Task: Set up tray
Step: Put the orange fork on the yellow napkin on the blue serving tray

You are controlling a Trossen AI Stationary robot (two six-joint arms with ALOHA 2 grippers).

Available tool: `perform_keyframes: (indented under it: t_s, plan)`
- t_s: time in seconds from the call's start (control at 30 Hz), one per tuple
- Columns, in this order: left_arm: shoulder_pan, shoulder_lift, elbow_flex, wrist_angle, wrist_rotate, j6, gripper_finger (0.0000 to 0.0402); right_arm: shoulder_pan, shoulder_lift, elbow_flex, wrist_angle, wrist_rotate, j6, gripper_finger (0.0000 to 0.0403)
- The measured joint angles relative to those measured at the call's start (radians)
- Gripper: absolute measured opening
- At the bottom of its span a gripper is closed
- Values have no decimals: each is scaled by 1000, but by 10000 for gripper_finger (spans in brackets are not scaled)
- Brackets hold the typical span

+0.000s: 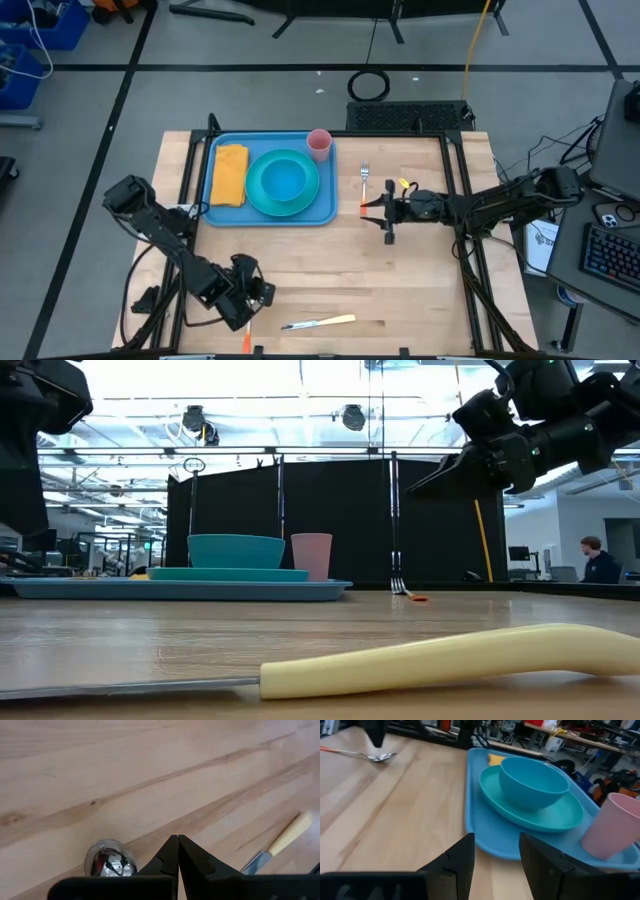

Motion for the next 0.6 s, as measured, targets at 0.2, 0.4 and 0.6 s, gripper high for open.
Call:
perform_keyframes:
  t_s: [0.2, 0.4, 0.6]
  plan:
    - [-7, 1, 0, 20, -64, 11, 3, -17, 0, 0, 0, 0, 2, 144]
    - [38, 1, 0, 77, -116, 113, 11, -17, 0, 0, -4, 0, 2, 144]
    - [79, 1, 0, 162, -195, 288, 9, -17, 0, 0, -7, 0, 12, 144]
